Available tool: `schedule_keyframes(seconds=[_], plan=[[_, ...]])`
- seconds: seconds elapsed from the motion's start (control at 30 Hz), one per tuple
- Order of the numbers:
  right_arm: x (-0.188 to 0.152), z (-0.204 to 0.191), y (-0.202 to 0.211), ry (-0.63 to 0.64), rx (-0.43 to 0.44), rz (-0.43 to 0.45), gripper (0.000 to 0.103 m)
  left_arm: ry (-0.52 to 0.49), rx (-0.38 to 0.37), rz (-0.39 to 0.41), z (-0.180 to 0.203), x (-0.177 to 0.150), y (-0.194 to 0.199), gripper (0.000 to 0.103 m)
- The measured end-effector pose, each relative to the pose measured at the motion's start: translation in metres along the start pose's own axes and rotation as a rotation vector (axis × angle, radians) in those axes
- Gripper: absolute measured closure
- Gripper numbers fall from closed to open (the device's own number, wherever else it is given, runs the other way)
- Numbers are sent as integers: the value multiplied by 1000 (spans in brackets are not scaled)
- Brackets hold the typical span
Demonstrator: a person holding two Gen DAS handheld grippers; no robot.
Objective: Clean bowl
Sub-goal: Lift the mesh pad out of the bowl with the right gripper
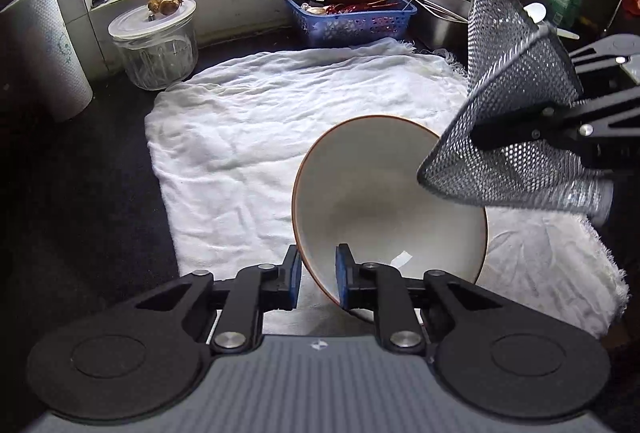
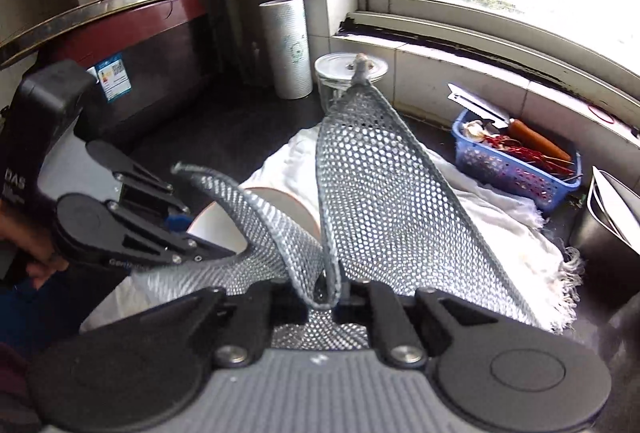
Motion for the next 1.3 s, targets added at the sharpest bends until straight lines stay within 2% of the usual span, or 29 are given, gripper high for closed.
schedule_keyframes(seconds=[0.13,0.2,0.27,0.4,0.63,0.7,0.87,1.03,1.13,1.2,1.3], plan=[[4,19,5,-77,13,8,94,-77,-12,62,11,3,10,88],[5,27,7,-120,27,13,94,-184,10,95,22,5,16,90],[5,30,7,-155,51,8,94,-237,0,118,31,6,21,90],[0,27,2,-159,79,-19,94,-277,3,139,40,9,24,90],[-13,18,-14,-194,151,-68,93,-230,38,165,31,21,24,89],[-17,12,-16,-182,163,-86,93,-200,41,149,25,25,20,88],[-24,8,-15,-201,177,-96,93,-169,54,116,21,19,28,89],[-28,9,-11,-214,175,-92,93,-70,33,110,11,8,45,89],[-28,7,-10,-203,184,-93,93,2,-50,115,12,4,58,88],[-27,4,-10,-196,193,-92,93,-3,-132,104,23,0,62,88],[-24,0,-9,-193,221,-94,93,-48,-179,75,44,-7,52,88]])
Point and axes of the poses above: each gripper's, at about its wrist camera, not at the fingertips, and y roughly against the way its jaws point, z to its right, x to its top, the point moved 8 cm from there along -y, roughly the way its jaws point, and after that the axes turned 5 degrees about -z, right-handed, at the moved point
